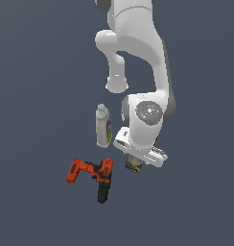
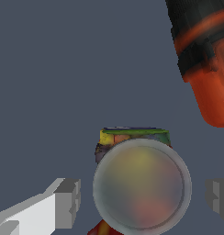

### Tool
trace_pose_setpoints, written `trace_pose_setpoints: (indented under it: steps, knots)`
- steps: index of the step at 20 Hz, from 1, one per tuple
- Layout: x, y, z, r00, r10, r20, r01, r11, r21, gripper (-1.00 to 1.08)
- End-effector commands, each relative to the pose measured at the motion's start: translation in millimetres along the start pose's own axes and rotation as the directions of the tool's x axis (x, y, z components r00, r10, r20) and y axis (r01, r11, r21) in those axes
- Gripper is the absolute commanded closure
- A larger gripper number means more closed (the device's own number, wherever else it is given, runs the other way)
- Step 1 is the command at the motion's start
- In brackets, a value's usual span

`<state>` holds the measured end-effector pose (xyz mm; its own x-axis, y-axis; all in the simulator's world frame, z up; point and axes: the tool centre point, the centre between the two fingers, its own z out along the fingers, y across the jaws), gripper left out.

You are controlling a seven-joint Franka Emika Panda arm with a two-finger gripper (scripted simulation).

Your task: Pick up a designated object from a clutter of objects.

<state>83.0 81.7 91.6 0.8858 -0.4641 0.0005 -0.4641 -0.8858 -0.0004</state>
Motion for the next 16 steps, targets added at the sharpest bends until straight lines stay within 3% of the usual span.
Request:
trace_pose_setpoints:
  steps: [1,9,10,16]
  knots:
    - [-0.7,0.5,14.1,1.0,0.001,0.001,-0.001,1.0,-0.001,-0.92]
    - [0.1,-0.5,33.7,1.0,0.002,0.001,-0.002,1.0,0.0,-0.92]
    - [0.1,-0.5,33.7,1.0,0.002,0.001,-0.002,1.0,0.0,1.08]
    - [0.1,-0.5,33.7,1.0,0.002,0.001,-0.002,1.0,0.0,1.08]
